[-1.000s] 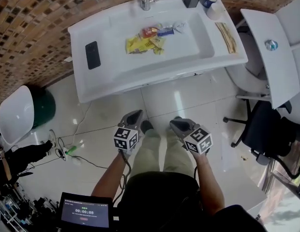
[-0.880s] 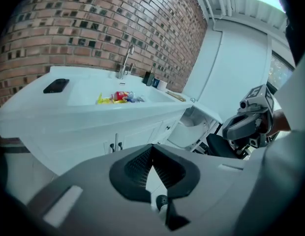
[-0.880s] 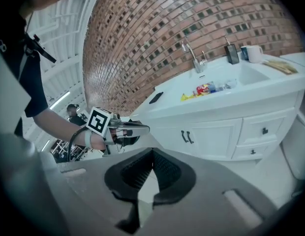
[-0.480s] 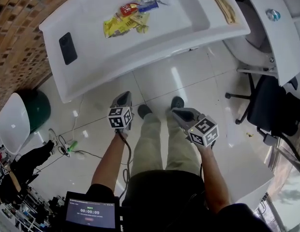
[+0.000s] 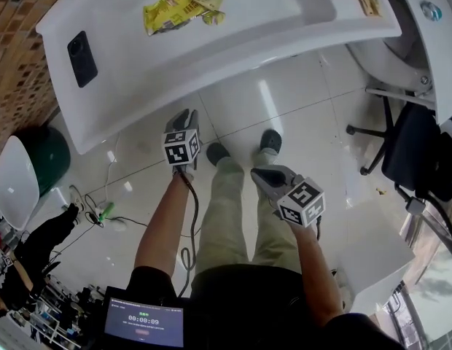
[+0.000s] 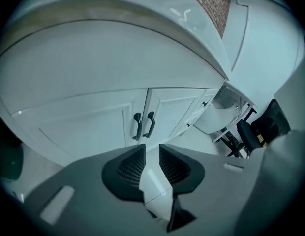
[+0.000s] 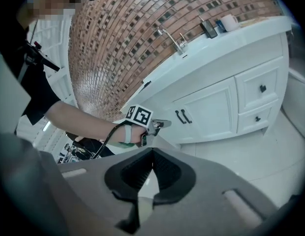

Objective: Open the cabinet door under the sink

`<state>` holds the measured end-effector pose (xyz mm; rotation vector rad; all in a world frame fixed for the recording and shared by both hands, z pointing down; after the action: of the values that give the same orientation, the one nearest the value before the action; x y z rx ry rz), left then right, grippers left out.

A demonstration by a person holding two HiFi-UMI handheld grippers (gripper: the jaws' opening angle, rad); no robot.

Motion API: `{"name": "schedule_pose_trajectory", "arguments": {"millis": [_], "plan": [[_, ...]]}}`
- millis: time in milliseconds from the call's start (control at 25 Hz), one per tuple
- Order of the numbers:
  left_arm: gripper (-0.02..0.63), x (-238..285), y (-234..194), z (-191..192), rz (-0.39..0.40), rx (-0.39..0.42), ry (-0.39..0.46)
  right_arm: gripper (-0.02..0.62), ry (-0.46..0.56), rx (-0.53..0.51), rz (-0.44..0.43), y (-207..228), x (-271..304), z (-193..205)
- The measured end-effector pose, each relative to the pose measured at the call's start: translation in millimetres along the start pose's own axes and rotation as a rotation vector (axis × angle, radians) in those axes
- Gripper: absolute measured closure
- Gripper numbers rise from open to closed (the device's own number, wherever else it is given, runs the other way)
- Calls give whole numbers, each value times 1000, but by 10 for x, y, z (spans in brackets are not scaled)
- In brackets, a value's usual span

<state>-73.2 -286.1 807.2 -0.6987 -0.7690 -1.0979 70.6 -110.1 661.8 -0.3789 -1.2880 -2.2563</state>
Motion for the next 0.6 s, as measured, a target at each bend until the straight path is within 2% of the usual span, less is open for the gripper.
{"name": "schedule_pose_trajectory", "arguments": {"millis": [160,320,600], "plan": [[499,245,-59,0,-2,24,3,603,-5,24,-14,-20,107,123],[488,477,-100,-38,-5,49,6,603,4,62,9,81,73,240],[476,764,-167,-139,-28,32,3,603,2,101,50,234,-84,398]]}}
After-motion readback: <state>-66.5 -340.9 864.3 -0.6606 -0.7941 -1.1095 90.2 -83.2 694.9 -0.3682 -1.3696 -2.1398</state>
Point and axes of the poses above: the fingertips, and each gripper's own axes: x forward along the fingers, y to its right, z out of its underside, the point moved 1 cm from there along -x, backward along the fingers, and after that the axes turned 7 degrees about -z, right-handed, at the moved point
